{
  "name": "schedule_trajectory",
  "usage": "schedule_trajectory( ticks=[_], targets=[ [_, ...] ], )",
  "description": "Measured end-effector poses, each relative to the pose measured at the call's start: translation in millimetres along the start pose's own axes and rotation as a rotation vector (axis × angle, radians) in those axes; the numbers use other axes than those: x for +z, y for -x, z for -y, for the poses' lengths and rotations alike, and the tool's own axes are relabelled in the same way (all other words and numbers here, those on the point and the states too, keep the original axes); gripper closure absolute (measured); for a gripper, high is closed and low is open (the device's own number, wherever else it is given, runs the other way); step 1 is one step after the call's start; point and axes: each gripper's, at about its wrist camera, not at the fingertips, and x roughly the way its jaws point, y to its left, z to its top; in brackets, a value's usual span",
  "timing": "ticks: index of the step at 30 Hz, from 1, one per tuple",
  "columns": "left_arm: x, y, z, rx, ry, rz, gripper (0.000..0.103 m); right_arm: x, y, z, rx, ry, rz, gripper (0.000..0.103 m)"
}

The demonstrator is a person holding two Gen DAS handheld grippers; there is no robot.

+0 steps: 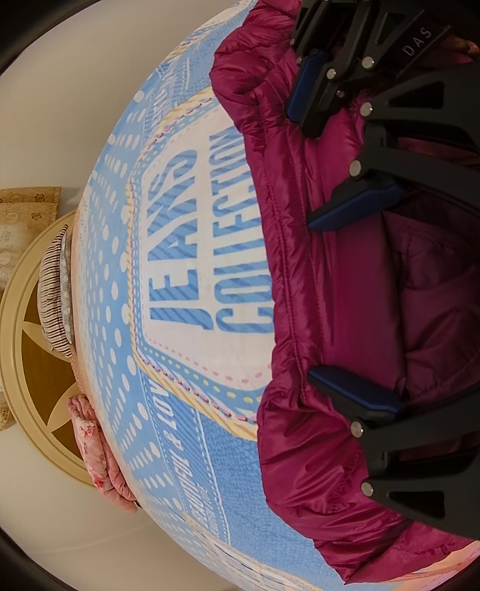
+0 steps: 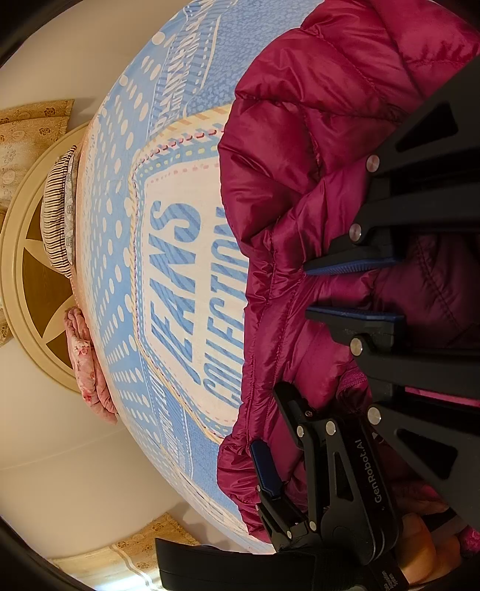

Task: Fold large clothes

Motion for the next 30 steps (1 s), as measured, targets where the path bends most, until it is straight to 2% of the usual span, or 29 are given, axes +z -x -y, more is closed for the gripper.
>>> schedule_trajectory(
  ticks=[9,12,14,15,16,17,18,19,21,24,27,30],
  targets=[
    [0.5,-0.3,-0.3,0.003,0.000,0.001,0.022,0.0,-0.1,0.9,0.006,-0.006,0.001,0.084],
    [2.5,-0.4,1.6,0.025,-0.012,-0.006,0.020,0.9,-0.3,6.3,0.038,-0.036,0.003,0.084],
    [5.8,4.0,-1.6,0.008,-0.014,-0.038,0.020,2.0,2.8,10.4,0.065,-0.048,-0.001,0.084],
    [8.5,15.9,-5.1,0.015,-0.015,-0.052,0.020,3.9,6.9,12.1,0.074,-0.041,-0.018,0.084],
    [10.2,31.3,-9.1,0.018,-0.009,-0.034,0.020,4.9,17.1,13.9,0.068,-0.039,-0.017,0.081],
    [11.2,49.6,-13.5,0.008,-0.003,0.000,0.020,4.9,30.1,16.2,0.060,-0.050,0.008,0.061],
    [10.2,76.5,-20.5,-0.014,-0.001,0.051,0.017,3.9,48.7,18.2,0.069,-0.057,0.042,0.046],
    [6.2,105.5,-28.4,-0.030,-0.004,0.100,0.015,1.7,68.0,18.7,0.058,-0.048,0.077,0.022],
    [-8.9,151.6,-43.2,-0.028,-0.010,0.183,0.005,-7.6,106.6,19.1,0.011,-0.012,0.121,0.020],
    [-45.8,210.9,-71.9,-0.033,0.025,0.274,0.000,-35.2,159.5,24.0,0.036,-0.024,0.118,0.020],
    [-90.7,249.6,-93.9,-0.071,0.061,0.290,0.000,-80.2,205.4,27.5,0.059,-0.059,0.091,0.020],
    [-146.8,273.8,-109.9,-0.063,0.068,0.271,0.000,-138.7,244.4,25.0,0.054,-0.078,0.052,0.020]
  ],
)
